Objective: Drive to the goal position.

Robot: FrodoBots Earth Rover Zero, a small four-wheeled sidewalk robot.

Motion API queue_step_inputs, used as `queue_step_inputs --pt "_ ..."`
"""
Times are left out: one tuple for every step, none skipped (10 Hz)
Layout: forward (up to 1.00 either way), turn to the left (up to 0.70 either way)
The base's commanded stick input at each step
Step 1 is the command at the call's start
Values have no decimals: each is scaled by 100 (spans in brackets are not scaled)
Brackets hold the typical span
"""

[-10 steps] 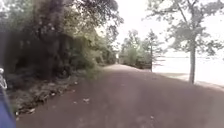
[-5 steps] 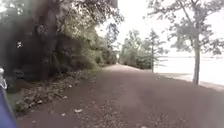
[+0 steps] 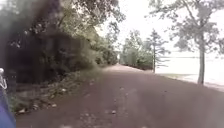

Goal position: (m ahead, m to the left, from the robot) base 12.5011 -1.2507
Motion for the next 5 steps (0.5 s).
queue_step_inputs --pt "70 -3" --pt "70 -3" --pt "70 -3" --pt "70 -3" --pt "70 -3"
